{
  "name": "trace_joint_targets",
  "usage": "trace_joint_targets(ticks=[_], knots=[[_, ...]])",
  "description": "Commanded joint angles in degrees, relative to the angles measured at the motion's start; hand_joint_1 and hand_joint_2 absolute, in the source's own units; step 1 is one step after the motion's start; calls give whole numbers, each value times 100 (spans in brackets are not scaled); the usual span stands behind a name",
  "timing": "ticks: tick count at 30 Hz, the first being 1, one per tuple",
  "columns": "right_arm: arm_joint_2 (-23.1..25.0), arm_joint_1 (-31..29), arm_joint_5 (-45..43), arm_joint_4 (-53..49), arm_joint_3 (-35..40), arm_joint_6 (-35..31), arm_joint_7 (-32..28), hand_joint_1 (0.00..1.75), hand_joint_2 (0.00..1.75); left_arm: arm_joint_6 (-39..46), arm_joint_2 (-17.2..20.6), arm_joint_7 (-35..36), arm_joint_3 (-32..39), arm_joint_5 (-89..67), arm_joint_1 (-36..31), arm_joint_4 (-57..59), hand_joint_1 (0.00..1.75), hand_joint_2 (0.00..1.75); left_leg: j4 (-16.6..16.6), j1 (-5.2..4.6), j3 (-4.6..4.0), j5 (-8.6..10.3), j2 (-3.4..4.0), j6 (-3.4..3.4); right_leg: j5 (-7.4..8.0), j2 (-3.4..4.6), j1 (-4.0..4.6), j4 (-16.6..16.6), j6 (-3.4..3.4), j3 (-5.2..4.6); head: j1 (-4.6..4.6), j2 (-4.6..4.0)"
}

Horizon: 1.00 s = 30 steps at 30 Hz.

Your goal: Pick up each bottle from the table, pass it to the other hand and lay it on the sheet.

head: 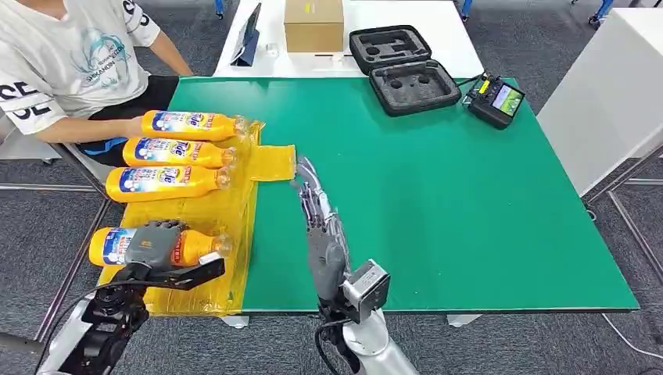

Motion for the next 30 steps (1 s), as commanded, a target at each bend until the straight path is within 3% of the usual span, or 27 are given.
trace_joint_targets(ticks=[1, 2, 3, 4, 20, 26, 29, 30], knots=[[-28, -282, -76, 576, 96, -19, 4, 0, 0, -324, 49, -93, 122, 246, -56, 804, 166, 175, -12, -2, 40, -9, 9, -2, -6, 16, -3, -8, -1, 33, 0, 0], [-36, -281, -77, 576, 106, -42, 4, 0, 0, -367, 38, -173, 158, 367, -56, 815, 77, 175, -10, -3, 29, -5, 7, -1, -3, 12, -3, -6, -1, 24, 0, 0], [-37, -282, -86, 589, 104, -51, 4, 0, 0, -436, 26, -221, 170, 446, -68, 841, 19, 175, -10, -2, 29, -4, 8, -1, -2, 13, -3, -7, -1, 24, 0, 0], [-26, -296, -102, 620, 101, -53, 4, 0, 0, -591, 2, -368, 203, 664, -79, 856, 0, 175, -12, -4, 37, -6, 8, -1, -4, 14, -4, -7, -1, 31, -2, 0], [-62, -429, -185, 1097, 112, -283, 4, 0, 0, -2059, 82, -1056, 283, 2650, 174, 936, 0, 175, -23, -12, 75, -9, 6, 0, -4, 22, -13, -15, 1, 69, -2, 0], [-88, -502, -139, 1312, 139, -348, 4, 0, 0, -3028, -80, -1599, 435, 4014, -42, 1255, 0, 175, -22, -13, 110, -14, -17, -4, -21, -1, -19, -13, 11, 112, -2, 0], [-143, -541, -1, 1377, 209, -437, 37, 0, 0, -3730, -379, -1724, 867, 5334, -241, 1654, 0, 175, -18, -15, 132, -17, -55, 1, -41, -43, -19, -9, 8, 143, -4, 0], [-159, -533, 44, 1374, 228, -468, 40, 0, 0, -3713, -433, -1732, 908, 5552, -286, 1681, 0, 0, -23, -17, 140, -15, -61, 1, -42, -53, -22, -13, 10, 153, -2, 0]])
